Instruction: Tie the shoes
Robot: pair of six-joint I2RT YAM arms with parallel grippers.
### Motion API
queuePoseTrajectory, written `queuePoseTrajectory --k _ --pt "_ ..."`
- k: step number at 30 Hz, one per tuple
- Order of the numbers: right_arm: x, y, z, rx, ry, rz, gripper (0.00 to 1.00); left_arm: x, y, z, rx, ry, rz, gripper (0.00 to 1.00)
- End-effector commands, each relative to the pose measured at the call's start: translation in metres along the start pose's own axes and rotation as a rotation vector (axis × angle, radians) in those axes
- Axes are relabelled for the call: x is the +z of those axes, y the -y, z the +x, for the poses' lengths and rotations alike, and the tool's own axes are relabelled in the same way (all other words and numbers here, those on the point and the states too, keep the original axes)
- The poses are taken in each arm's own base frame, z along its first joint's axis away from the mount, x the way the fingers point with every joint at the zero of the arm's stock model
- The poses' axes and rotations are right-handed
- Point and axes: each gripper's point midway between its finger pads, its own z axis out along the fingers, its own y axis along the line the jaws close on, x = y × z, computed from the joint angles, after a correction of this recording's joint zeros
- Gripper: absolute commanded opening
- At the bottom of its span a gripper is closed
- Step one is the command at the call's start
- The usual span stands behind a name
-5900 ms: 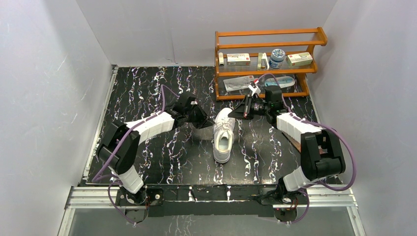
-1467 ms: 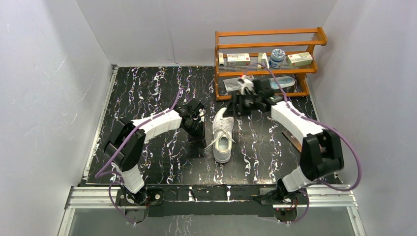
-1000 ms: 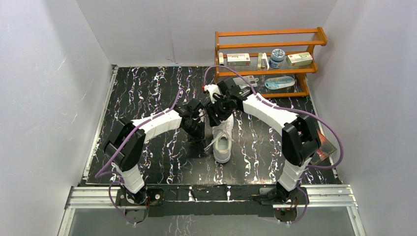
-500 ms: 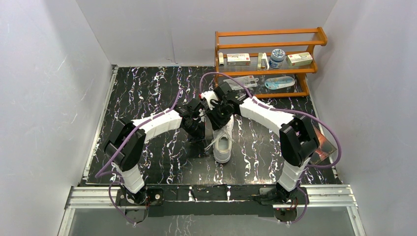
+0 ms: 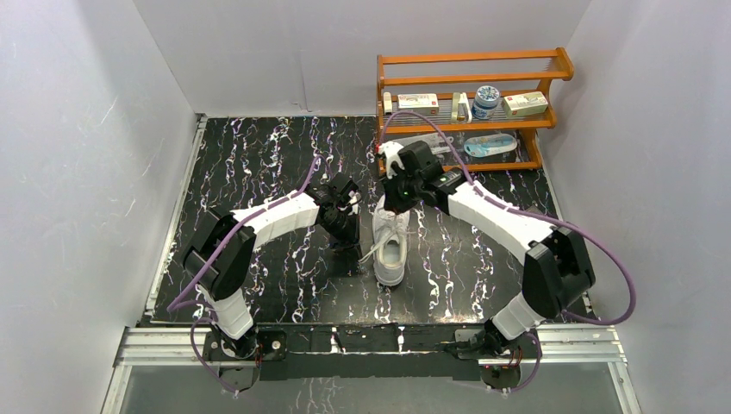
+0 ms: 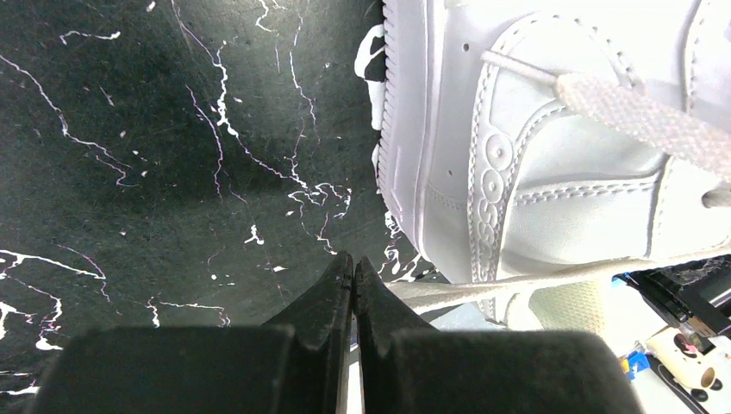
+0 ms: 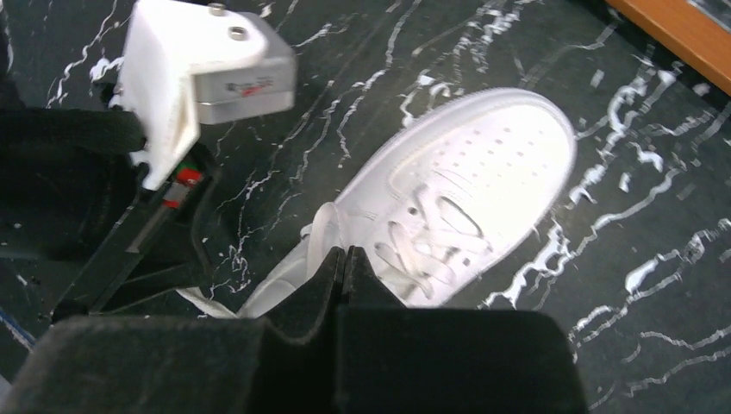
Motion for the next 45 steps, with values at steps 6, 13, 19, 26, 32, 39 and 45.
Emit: queuePoseTrajectory --k 6,13,19,26,32,39,45 --pt "-0.014 0.014 -0.012 0.183 0.176 0.008 0.00 -0.001 -0.004 0.007 -0.017 -0.022 -0.016 0.00" --pt "-0.021 0.014 -0.008 0.160 0.081 0.017 0.51 -0.002 -0.003 0.006 -0.018 -0.016 -0.013 0.00" --pt "-0.055 0.010 0.007 0.166 -0.072 0.049 0.67 -0.002 -0.001 0.005 -0.011 -0.020 -0.009 0.00" --pt "-0.068 -0.033 0.044 0.151 -0.120 -0.096 0.53 -0.001 0.000 0.004 -0.004 -0.029 -0.007 0.00" --pt "-0.052 -0.030 0.056 0.254 -0.116 -0.030 0.47 0.001 0.000 0.002 0.010 -0.039 -0.012 0.00" --pt "-0.030 -0.029 0.070 0.263 -0.157 -0.001 0.37 0.000 0.003 0.001 0.006 -0.039 -0.008 0.00" --pt "-0.025 -0.015 0.074 0.244 -0.153 0.096 0.26 0.000 0.004 0.000 0.009 -0.034 -0.006 0.00"
